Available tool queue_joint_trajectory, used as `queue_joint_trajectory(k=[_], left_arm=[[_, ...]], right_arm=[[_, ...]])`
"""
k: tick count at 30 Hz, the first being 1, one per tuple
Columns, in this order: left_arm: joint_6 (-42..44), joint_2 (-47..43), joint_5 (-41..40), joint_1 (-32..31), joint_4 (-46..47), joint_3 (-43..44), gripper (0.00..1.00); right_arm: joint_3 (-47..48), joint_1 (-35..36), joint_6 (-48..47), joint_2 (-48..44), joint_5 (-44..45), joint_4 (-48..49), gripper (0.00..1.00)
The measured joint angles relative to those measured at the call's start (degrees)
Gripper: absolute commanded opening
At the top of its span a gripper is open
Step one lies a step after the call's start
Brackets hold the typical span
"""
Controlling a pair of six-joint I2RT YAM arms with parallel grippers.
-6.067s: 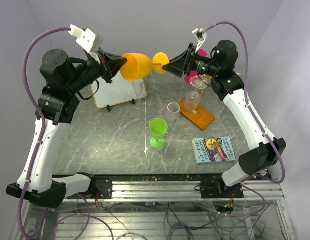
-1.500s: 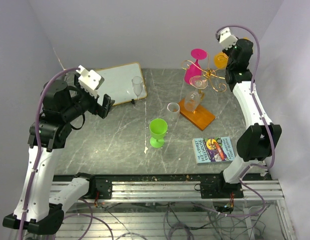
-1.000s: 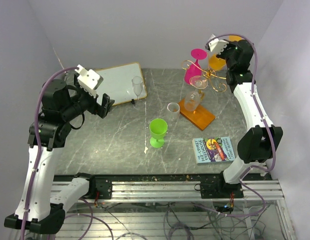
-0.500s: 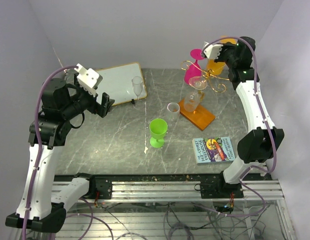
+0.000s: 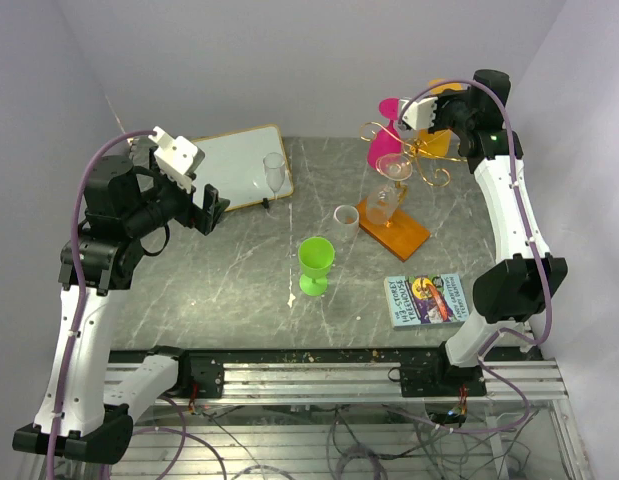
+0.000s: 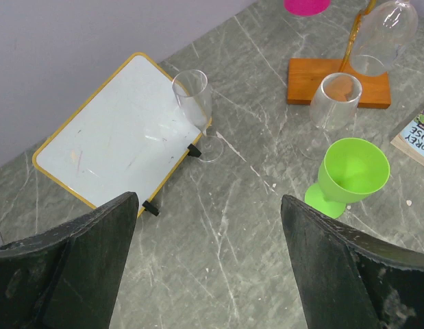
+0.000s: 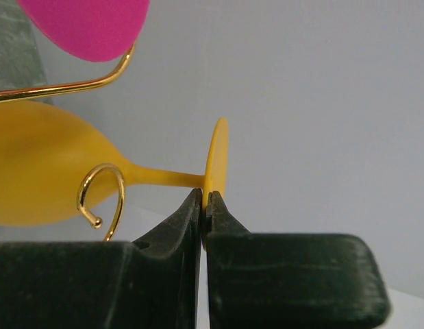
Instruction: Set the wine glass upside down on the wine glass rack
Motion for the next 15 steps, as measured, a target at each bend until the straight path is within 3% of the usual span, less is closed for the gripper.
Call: queue_joint_trajectory(k=[15], left_arm=[[-0.92,0.28,0.98,0.37,0.09,0.0,0.95]], right_arm=[[0.5,0.13,-5.64,0.85,-2.16,-3.28,0.0]])
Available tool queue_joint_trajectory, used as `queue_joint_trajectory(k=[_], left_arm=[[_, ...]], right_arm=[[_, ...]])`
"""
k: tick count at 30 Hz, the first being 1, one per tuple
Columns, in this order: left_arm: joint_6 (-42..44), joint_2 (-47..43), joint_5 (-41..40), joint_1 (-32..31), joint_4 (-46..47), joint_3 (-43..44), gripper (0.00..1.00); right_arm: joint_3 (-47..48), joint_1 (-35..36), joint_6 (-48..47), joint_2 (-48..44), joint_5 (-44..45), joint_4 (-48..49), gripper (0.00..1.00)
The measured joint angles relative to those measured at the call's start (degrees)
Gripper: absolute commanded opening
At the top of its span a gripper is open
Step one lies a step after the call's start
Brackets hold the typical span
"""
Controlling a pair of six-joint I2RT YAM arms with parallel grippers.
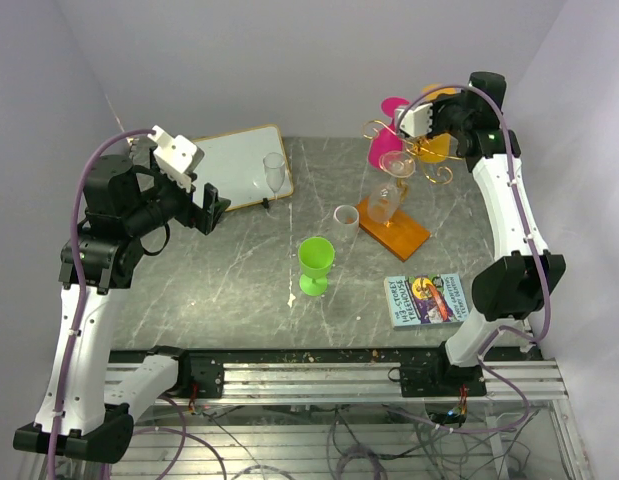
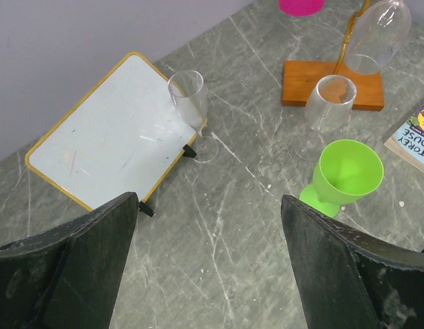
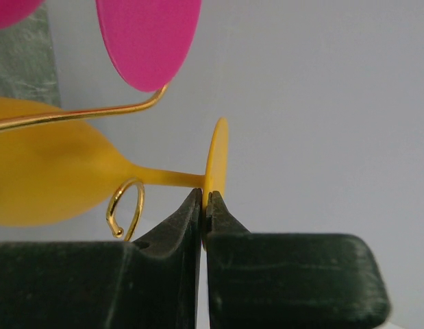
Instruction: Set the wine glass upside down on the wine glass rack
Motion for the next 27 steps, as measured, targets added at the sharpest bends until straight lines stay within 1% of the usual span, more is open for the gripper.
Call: queue_joint_trajectory(k=[14,27], left_arm=[[-0.13,0.11,0.61,0.31,0.22,-0.04,0.95],[-0.13,0.11,1.03,0.33,0.28,-0.22,0.96]], right_arm=[[1.73,0.59,-1.55,0.5,-3.23,-3.91,0.0],[1.7,0.96,-1.55,-0.31,-3.96,-6.95,0.0]])
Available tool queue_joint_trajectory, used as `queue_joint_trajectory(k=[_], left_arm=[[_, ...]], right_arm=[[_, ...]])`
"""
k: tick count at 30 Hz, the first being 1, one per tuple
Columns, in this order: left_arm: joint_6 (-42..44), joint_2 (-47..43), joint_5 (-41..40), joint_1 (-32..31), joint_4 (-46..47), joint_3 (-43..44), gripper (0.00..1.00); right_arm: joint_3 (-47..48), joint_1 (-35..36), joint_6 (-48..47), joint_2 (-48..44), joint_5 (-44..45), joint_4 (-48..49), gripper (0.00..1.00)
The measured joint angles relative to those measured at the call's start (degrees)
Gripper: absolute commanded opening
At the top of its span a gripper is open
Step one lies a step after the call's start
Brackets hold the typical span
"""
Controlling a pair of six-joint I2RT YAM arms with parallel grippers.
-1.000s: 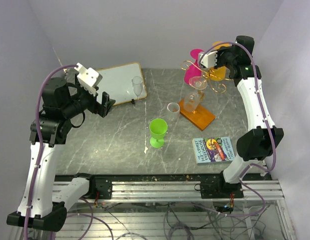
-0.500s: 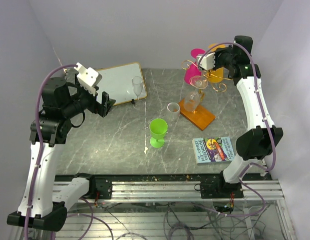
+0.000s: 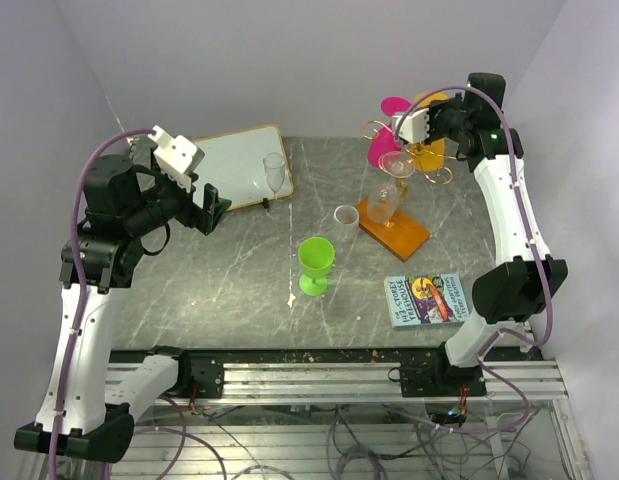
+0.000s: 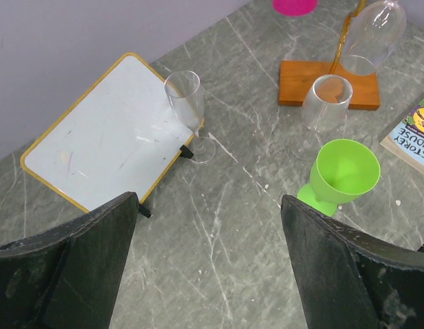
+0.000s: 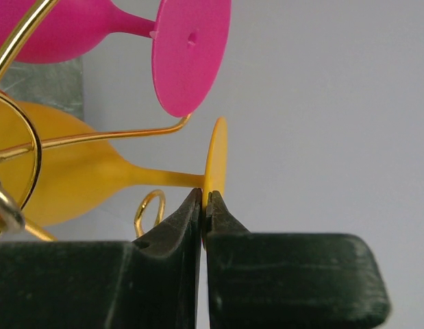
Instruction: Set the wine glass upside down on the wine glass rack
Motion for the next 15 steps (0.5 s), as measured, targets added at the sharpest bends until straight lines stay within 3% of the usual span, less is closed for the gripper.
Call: queue_joint_trajectory(k=[15], left_arm=[[-0.24,-0.39,0.42,0.0,-0.02,-0.04,0.96]], right_arm=[[-2.84,0.04,0.07,-4.9,1.49,-1.09,0.0]])
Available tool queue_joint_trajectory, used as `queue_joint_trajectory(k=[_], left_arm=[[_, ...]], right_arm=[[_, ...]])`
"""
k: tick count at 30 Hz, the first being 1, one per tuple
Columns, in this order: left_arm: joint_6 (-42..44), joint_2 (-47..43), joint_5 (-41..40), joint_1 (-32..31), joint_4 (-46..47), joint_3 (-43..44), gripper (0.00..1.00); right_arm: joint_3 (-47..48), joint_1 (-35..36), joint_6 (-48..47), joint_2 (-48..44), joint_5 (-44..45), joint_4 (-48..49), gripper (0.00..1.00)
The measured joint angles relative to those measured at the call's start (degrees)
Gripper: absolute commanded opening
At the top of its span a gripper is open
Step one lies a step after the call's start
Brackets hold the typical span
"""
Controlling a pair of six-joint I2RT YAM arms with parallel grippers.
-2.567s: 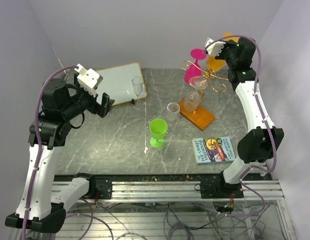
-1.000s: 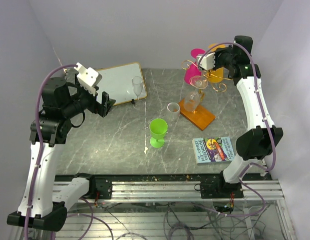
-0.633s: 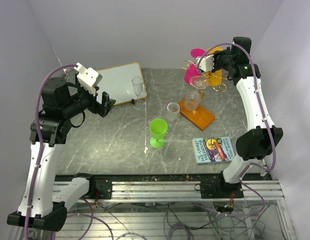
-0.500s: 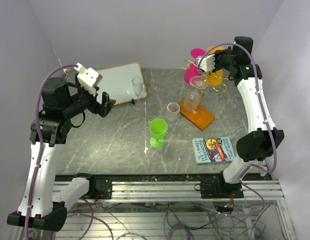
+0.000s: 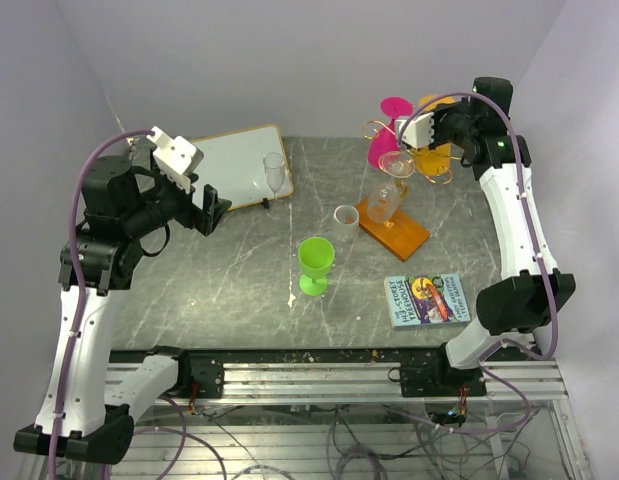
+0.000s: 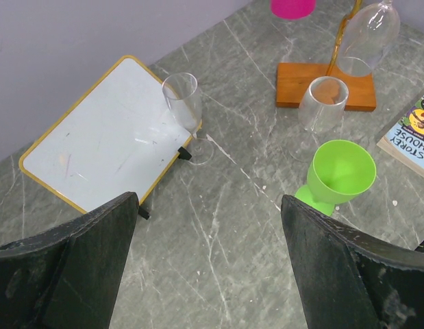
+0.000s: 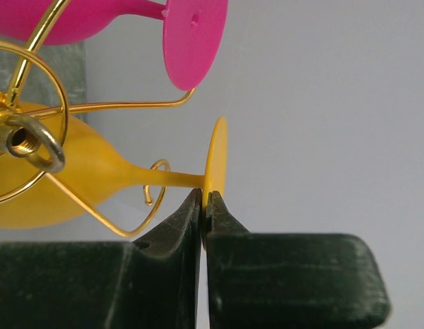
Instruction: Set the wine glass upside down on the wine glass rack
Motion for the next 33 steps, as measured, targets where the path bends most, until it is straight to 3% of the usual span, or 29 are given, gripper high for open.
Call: queue_joint_trajectory(k=[33], left_arm=[[-0.15,-1.05,1.03,0.0,-0.04,0.0,0.96]], right_arm=[[-5.2,-0.7,8.57,-1.81,10.12,7.39,0.0]])
